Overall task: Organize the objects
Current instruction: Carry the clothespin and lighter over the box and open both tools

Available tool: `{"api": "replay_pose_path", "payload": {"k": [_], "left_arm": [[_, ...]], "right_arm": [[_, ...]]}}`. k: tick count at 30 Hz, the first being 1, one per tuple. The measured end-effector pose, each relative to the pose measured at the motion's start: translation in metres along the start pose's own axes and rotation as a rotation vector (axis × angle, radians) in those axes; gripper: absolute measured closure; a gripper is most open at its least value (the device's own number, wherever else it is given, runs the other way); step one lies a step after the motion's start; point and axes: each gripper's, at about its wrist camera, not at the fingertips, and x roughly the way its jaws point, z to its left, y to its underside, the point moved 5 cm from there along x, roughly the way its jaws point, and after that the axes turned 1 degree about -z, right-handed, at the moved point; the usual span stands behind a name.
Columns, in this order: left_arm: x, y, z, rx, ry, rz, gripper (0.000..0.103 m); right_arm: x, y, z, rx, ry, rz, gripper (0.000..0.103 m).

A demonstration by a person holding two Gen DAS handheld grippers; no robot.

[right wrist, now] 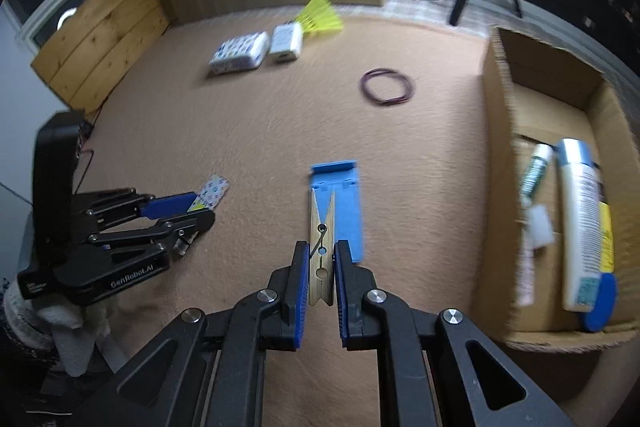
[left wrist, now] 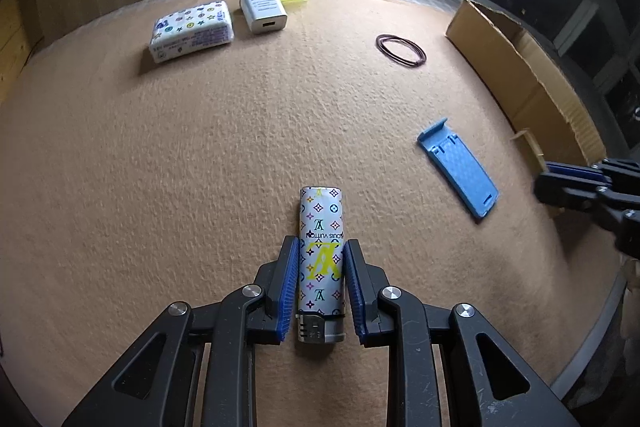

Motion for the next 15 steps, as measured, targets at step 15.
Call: {"api": "replay_pose_path", "payload": {"k": [15], "left_arm": [[-0.028, -0.053, -0.076, 0.045, 0.131, -0.101, 0.078]], "right_arm": [[-0.061, 0.01, -0.09, 0.143, 0.095, -0.101, 0.092]]}}
